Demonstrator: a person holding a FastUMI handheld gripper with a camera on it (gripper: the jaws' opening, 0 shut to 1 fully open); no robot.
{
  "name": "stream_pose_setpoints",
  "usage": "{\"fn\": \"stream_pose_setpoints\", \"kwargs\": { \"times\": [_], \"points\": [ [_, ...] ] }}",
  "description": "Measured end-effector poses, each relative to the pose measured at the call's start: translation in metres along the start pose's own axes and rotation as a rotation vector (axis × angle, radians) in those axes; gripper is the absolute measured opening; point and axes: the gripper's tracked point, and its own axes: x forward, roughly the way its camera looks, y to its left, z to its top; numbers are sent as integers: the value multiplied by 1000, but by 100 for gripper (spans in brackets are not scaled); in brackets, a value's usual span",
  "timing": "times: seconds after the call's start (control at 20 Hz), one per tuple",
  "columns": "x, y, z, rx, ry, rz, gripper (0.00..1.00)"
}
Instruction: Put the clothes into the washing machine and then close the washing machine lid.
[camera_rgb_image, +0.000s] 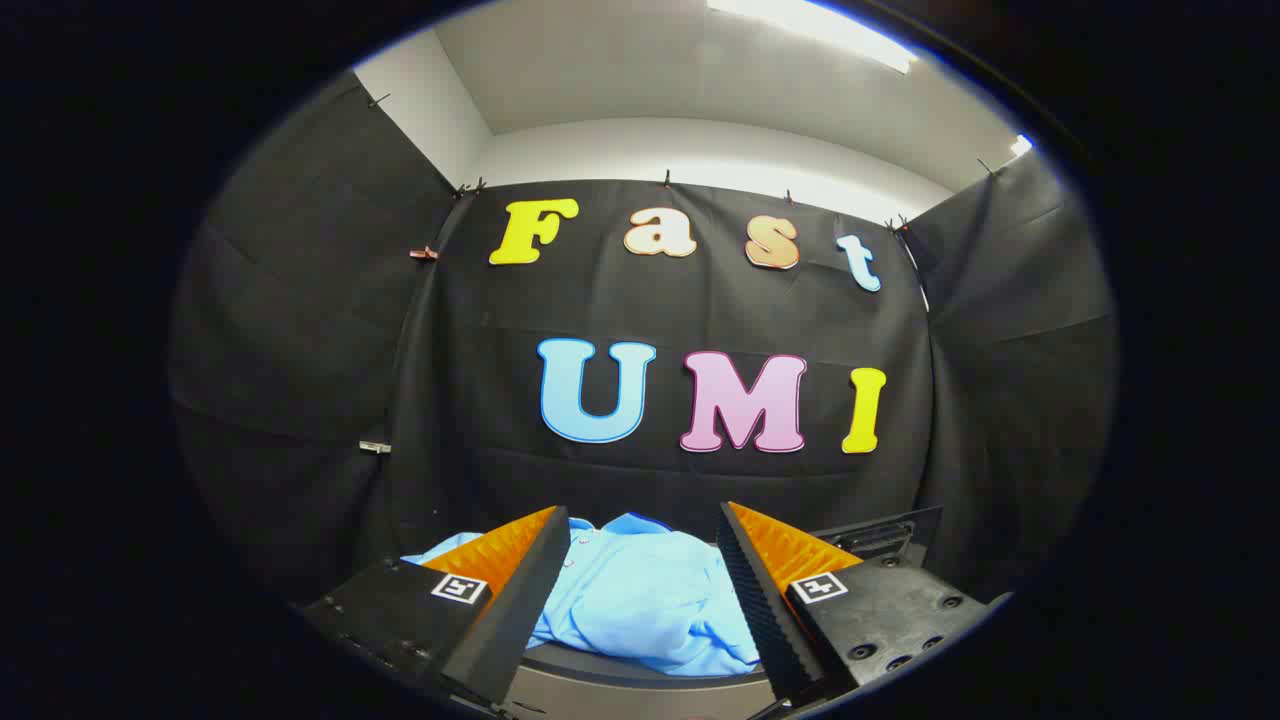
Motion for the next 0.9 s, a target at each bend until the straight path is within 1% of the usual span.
{"fn": "stream_pose_setpoints", "kwargs": {
  "times": [0.15,0.45,0.6,0.9],
  "points": [
    [1,-3,5,-19,-11,-9,94],
    [-4,-2,10,-43,-23,13,94],
    [-5,-1,9,-79,-35,31,94],
    [5,11,-5,-70,24,52,94]
  ]
}}
